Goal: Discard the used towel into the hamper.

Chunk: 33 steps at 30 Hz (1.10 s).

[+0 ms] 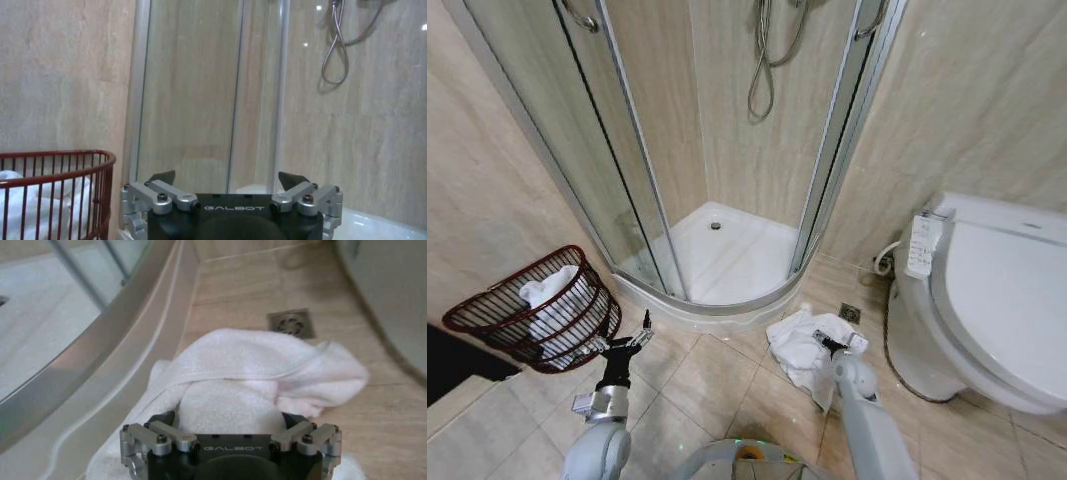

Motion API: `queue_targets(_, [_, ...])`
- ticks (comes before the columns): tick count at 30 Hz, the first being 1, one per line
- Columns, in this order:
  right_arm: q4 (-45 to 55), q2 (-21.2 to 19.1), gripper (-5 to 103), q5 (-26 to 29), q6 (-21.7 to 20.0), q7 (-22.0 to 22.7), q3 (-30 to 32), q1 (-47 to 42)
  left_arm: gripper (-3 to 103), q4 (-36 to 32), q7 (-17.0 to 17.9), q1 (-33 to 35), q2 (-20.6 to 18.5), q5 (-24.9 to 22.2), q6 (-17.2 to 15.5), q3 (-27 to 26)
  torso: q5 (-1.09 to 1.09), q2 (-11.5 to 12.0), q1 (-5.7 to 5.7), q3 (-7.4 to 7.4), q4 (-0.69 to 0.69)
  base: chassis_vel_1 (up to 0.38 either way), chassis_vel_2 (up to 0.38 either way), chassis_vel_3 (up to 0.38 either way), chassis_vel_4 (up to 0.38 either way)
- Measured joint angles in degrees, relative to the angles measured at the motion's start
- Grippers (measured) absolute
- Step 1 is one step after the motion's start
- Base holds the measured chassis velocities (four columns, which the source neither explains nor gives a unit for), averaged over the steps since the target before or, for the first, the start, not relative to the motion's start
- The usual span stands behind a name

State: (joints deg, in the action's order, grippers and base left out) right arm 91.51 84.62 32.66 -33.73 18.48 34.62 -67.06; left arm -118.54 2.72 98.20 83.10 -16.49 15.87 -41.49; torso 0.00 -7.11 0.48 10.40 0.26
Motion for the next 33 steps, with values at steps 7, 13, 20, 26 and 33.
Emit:
queue_targets(7, [-2.62,-0.1,100,-1.56,-0.05,-4.2,0.43,1.29,100,-0.17,0.09,0.12,-0.26,-0.06,0.01,-0.37,0.0,0.0,0.0,0.0,0.0,0.0,0.0,0.0,0.0])
queue_targets(13, [-6.42,-0.19,100,-2.4,-0.04,-6.23,0.94,2.91,100,-0.17,0.47,0.28,-0.32,-0.22,0.27,-0.56,0.0,0.0,0.0,0.0,0.01,0.0,0.0,0.0,0.0])
queue_targets(20, [-11.05,-0.4,100,-3.59,1.18,-8.33,1.46,4.45,100,-0.19,0.49,0.2,-0.16,-0.17,0.27,-0.45,0.0,0.0,0.0,0.0,0.0,0.0,0.0,0.0,0.0])
queue_targets(26, [-13.08,-0.54,100,-3.88,3.03,-10.66,1.77,5.1,100,-0.26,0.5,0.2,-0.23,-0.14,0.27,-0.55,0.0,0.0,0.0,0.0,0.0,0.0,0.0,0.0,0.0])
queue_targets(33, [-14.34,-1.0,85,-3.91,4.87,-12.67,1.93,5.51,100,-0.65,0.5,0.4,-0.19,-0.01,0.25,-0.6,0.0,0.0,0.0,0.0,0.0,0.0,0.0,0.0,0.0])
